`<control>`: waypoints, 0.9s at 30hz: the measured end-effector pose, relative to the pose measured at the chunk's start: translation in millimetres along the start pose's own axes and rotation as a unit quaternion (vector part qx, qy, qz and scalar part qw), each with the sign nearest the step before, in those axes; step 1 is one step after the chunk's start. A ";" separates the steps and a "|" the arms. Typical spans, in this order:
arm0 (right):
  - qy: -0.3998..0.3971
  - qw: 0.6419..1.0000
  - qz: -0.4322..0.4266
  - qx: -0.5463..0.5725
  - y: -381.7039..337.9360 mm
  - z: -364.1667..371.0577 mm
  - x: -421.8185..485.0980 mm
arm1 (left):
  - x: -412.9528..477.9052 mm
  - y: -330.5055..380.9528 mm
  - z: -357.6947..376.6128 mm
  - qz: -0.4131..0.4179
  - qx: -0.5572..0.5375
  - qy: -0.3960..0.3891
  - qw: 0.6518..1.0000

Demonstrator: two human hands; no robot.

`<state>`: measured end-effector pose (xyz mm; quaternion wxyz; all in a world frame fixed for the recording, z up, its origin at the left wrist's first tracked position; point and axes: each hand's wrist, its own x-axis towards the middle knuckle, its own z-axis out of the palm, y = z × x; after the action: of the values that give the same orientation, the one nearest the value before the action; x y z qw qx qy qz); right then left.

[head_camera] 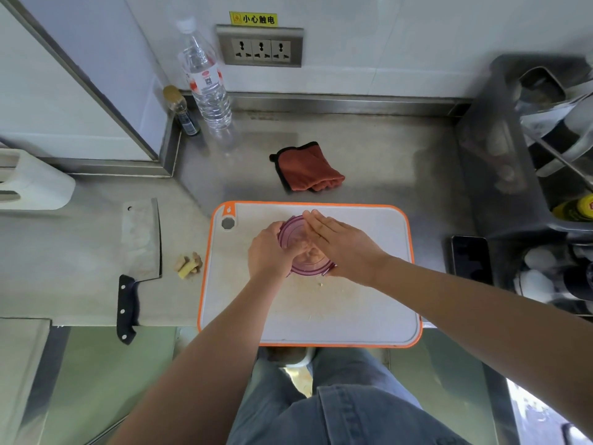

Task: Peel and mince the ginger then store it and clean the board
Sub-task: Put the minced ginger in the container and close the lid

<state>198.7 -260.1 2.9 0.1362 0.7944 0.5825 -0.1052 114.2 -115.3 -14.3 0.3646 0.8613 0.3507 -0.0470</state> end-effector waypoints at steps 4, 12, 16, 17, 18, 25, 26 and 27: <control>-0.009 1.000 0.010 0.011 -1.8 -3.0 -0.8 | -6.3 -0.5 3.3 -0.005 0.026 0.005 1.000; 0.013 0.999 0.001 0.041 -1.0 -7.7 -5.5 | -30.7 -17.5 -9.9 -0.092 0.194 -0.080 0.973; 0.000 0.997 0.004 0.075 -1.5 -10.5 -7.1 | -24.5 -14.6 6.9 -0.105 0.130 -0.151 0.974; 0.000 0.996 0.006 0.084 -1.7 -11.2 -7.2 | -21.1 -15.6 8.6 -0.110 0.121 -0.164 0.973; 0.000 0.996 0.007 0.091 -1.4 -11.4 -6.8 | -18.2 -17.6 9.6 -0.114 0.113 -0.175 0.971; 0.011 0.996 0.003 0.084 0.4 0.7 -4.7 | -17.7 -21.4 16.8 -0.101 0.060 -0.181 0.976; 0.008 0.996 0.001 0.091 1.0 2.9 -3.9 | -17.7 -20.7 15.4 -0.103 0.057 -0.184 0.976; -0.001 0.993 -0.001 0.119 2.9 2.9 -2.8 | -17.4 -19.9 13.3 -0.105 0.053 -0.190 0.975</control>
<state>200.6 -264.4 1.4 0.0411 0.8040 0.5667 -0.1753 90.7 -124.3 -30.0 0.3710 0.8131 0.3609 -0.2665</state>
